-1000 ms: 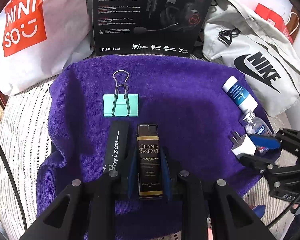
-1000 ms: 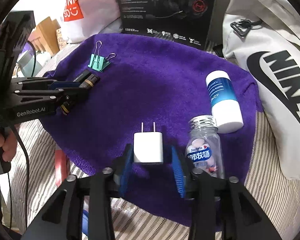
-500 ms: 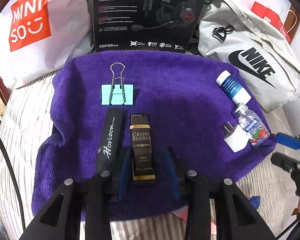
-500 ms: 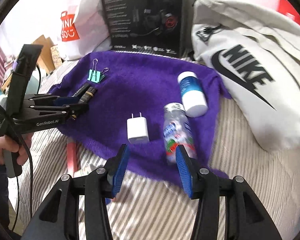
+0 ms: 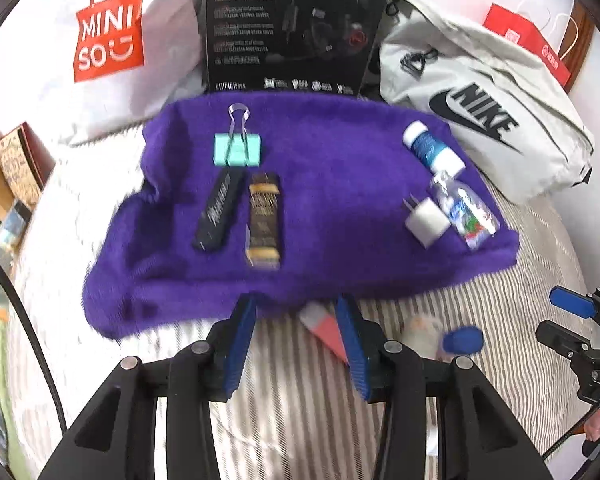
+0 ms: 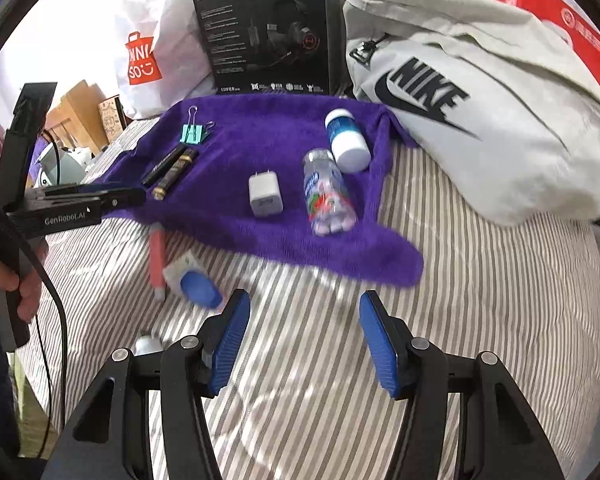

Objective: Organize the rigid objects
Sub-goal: 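Grasp the pink tube with the left gripper while the right gripper grasps the blue-lidded pink jar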

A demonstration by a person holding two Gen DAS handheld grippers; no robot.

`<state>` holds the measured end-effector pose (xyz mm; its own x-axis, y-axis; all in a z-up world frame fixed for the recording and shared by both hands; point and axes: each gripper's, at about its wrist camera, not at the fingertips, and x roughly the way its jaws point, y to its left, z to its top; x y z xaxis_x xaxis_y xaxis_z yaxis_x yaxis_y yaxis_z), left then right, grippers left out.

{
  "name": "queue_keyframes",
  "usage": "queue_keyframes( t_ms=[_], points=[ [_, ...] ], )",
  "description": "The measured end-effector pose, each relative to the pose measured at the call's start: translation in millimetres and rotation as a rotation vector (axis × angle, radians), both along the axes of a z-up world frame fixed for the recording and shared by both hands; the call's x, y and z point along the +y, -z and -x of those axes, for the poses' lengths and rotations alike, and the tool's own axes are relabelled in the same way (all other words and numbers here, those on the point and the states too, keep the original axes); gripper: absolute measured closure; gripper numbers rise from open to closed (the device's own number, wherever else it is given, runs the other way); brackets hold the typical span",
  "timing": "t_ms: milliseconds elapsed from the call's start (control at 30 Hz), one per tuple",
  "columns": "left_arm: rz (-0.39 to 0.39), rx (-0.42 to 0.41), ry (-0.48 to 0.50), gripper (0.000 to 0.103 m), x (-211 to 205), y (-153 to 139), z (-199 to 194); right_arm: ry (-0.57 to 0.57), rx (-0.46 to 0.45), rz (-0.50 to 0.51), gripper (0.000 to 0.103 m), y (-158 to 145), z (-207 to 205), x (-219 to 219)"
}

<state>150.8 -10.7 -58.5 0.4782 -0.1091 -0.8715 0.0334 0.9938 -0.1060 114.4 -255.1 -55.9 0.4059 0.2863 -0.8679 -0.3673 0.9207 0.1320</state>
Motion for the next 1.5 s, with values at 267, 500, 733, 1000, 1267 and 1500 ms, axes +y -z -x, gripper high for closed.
queue_keyframes(
  t_ms=[267, 500, 733, 1000, 1267, 1500],
  points=[
    [0.007, 0.036, -0.024, 0.062, -25.7, 24.7, 11.5, 0.002, 0.026, 0.001, 0.046, 4.9, 35.3, -8.6],
    [-0.038, 0.02, -0.031, 0.06, -15.9, 32.1, 30.7, 0.008, 0.045, 0.001, 0.046, 11.8, 56.2, -9.5],
    [-0.067, 0.011, 0.003, 0.062, -16.1, 32.5, 37.7, -0.005, 0.052, -0.017, 0.046, 18.3, 60.7, -2.9],
    [-0.1, -0.002, 0.065, 0.086, -30.0, 32.1, 36.0, -0.079, 0.003, -0.022, 0.046, 18.6, 40.4, 23.0],
    [-0.082, 0.009, 0.051, 0.086, -11.2, 31.7, 39.8, -0.207, -0.004, -0.009, 0.046, 35.6, 13.9, 49.7],
    [-0.057, 0.005, 0.038, 0.086, -6.7, 32.3, 41.4, -0.273, 0.006, 0.029, 0.052, 55.0, -1.7, 64.1]
  ],
)
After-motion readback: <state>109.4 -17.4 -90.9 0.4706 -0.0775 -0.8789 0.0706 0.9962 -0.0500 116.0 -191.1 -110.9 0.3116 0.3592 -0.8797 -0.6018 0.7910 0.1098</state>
